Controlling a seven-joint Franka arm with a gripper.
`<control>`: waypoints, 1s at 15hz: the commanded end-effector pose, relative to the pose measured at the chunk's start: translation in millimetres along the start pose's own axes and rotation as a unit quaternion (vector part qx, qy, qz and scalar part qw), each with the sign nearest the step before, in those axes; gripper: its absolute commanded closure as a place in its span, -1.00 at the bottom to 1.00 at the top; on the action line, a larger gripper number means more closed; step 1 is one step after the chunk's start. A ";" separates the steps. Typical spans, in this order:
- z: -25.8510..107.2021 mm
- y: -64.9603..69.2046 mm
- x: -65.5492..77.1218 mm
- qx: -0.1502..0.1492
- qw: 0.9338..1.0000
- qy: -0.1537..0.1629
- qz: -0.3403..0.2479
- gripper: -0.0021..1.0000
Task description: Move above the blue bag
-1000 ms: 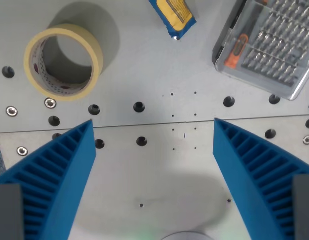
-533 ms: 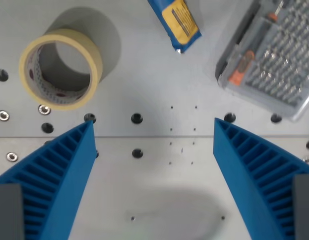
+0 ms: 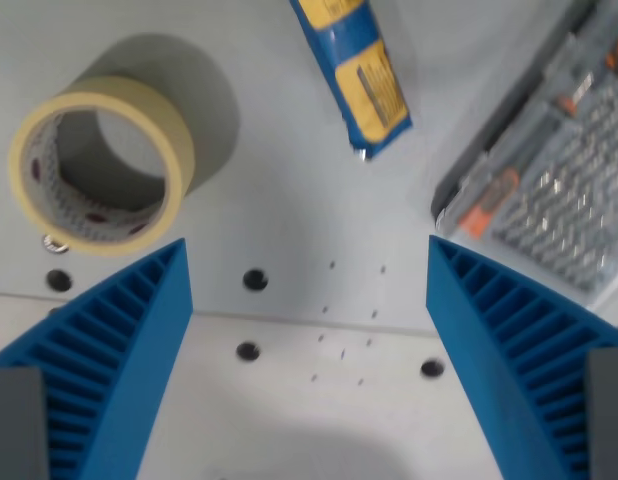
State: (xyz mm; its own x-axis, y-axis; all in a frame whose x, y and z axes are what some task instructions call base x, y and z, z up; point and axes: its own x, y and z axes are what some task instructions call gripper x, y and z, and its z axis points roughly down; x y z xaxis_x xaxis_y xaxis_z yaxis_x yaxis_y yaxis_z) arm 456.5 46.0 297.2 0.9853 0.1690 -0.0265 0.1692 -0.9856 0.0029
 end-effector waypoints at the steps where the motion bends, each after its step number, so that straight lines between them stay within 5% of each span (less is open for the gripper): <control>1: 11.7 3.5 6.8 -0.015 0.994 0.020 -0.108 -1.00; 15: 80.8 13.5 54.2 -0.015 0.980 -0.006 -0.200 -1.00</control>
State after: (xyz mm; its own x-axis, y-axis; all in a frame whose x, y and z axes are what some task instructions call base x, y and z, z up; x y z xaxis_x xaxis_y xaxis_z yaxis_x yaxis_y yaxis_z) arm 501.9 44.0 215.6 0.9113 0.4113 -0.0193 0.4115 -0.9114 0.0090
